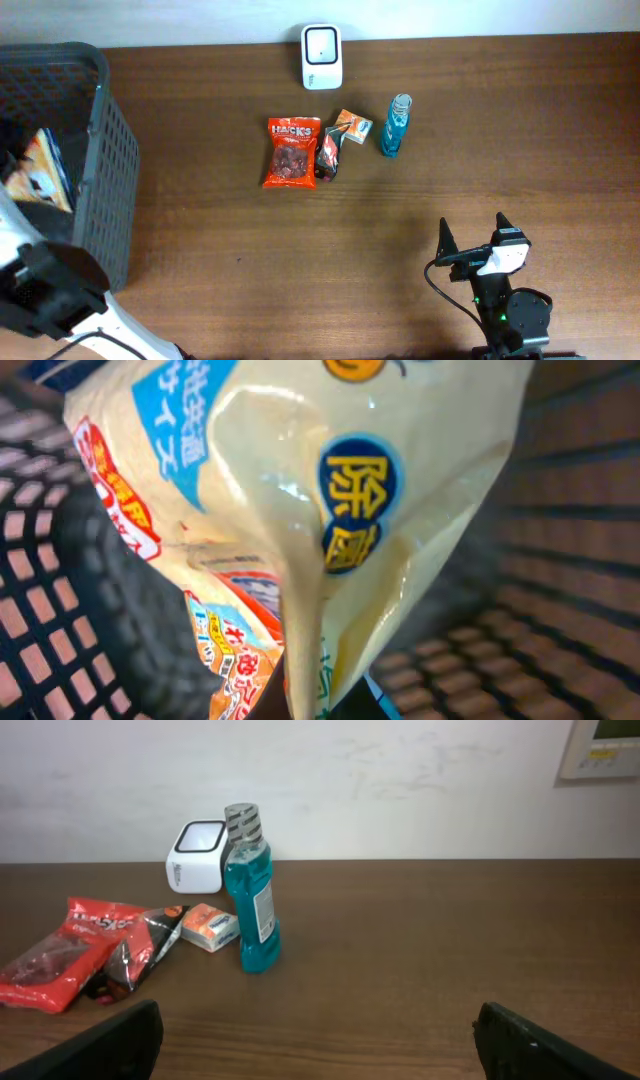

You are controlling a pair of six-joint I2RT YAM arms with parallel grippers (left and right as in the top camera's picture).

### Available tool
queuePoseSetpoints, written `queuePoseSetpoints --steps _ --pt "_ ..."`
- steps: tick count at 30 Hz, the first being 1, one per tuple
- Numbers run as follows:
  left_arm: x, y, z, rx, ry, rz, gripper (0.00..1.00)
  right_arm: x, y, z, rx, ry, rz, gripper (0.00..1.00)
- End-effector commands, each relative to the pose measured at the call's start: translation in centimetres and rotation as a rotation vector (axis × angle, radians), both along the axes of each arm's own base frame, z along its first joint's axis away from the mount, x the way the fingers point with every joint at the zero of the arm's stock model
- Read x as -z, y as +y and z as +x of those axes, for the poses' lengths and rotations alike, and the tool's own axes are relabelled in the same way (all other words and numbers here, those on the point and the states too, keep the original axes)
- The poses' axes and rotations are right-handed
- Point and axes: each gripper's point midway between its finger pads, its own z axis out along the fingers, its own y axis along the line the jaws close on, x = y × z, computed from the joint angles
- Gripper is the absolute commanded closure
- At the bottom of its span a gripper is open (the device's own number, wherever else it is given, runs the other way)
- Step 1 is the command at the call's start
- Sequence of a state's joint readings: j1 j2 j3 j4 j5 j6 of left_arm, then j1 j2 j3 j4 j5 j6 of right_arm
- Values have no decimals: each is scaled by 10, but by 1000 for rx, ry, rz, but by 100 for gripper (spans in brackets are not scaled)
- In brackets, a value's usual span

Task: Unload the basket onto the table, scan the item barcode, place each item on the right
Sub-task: 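Carry the white wet-wipes pack out and drop it near the scanner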

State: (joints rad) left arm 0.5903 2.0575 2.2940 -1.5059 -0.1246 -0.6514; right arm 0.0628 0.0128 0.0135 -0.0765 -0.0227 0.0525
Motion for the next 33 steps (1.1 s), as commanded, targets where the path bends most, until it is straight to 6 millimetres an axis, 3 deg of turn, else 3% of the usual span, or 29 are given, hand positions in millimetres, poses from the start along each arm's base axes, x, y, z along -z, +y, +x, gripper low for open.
queuePoseSetpoints --steps 1,3,5,6,9,11,12,16,18,21,24,25,27,28,29,30,33 --pt "-120 -53 11 127 -312 107 100 3 0 0 2 6 3 2" --pt "-168 -101 15 264 -436 168 100 3 0 0 2 6 3 2" --pt "-194 -141 20 395 -507 206 100 3 0 0 2 6 3 2" --pt "-205 -170 23 483 -546 214 100 3 0 0 2 6 3 2" --pt "-209 -255 32 734 -572 184 100 3 0 0 2 6 3 1" --pt "-188 -304 35 887 -512 151 100 3 0 0 2 6 3 2" --pt "-156 -344 38 991 -422 100 100 3 0 0 2 6 3 2" --pt "-68 -408 49 1147 -191 50 100 3 0 0 2 6 3 2" --pt "-24 -427 53 1189 -81 46 100 4 0 0 2 6 3 2" --pt "22 -445 60 1257 26 50 100 3 0 0 2 6 3 2" --pt "68 -442 76 1258 141 131 100 3 0 0 2 6 3 2" --pt "84 -440 80 1252 178 148 88 3 0 0 2 6 3 2" --pt "99 -441 82 1254 209 143 65 3 0 0 2 6 3 2" --pt "106 -441 82 1255 228 140 31 3 0 0 2 6 3 2" --pt "111 -441 82 1255 240 138 11 3 0 0 2 6 3 2" --pt "111 -441 82 1255 240 138 0 3 0 0 2 6 3 2" --pt "103 -442 86 1251 212 142 1 3 0 0 2 6 3 2"
